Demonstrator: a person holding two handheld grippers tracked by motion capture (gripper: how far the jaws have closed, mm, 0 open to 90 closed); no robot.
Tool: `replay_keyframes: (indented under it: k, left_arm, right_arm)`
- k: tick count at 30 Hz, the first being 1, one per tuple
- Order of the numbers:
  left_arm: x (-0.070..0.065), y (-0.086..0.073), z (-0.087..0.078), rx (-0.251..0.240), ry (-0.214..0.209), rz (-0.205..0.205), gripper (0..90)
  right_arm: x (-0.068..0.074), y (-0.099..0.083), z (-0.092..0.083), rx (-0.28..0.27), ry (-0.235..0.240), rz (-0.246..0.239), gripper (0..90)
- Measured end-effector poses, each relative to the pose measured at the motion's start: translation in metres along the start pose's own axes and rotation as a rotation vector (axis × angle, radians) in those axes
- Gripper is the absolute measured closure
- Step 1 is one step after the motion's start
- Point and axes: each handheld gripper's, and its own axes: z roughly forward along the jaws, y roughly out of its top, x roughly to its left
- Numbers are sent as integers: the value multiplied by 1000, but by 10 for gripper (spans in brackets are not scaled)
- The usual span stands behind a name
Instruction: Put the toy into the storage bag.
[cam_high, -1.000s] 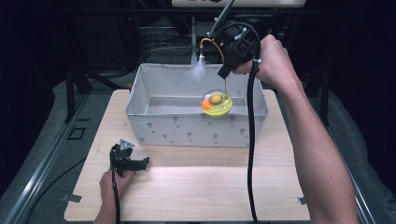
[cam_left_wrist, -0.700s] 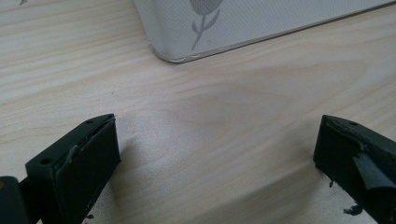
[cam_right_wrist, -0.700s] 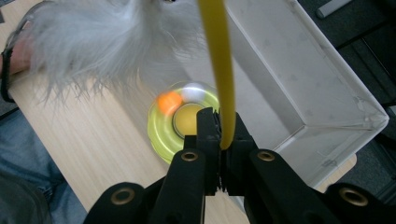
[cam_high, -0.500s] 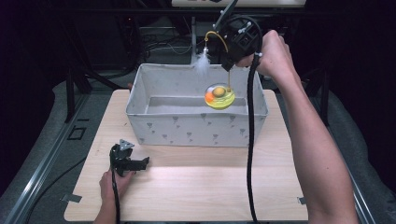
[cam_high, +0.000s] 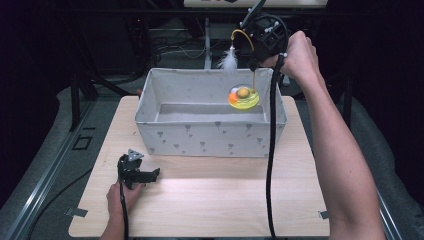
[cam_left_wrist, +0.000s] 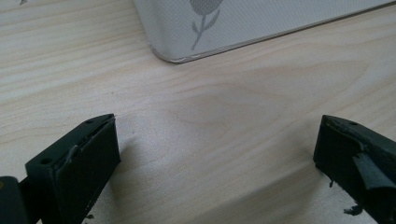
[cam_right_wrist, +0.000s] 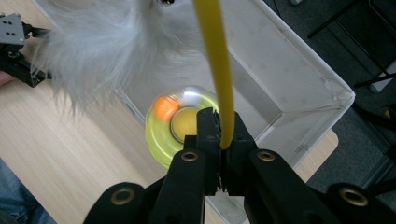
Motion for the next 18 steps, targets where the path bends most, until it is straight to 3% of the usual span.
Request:
replay_keyframes:
  k: [18]
  left_arm:
    - [0, 0, 0, 0, -1, -1, 2]
  right_arm:
    - [-23, -3, 26, 9, -20, 61, 883]
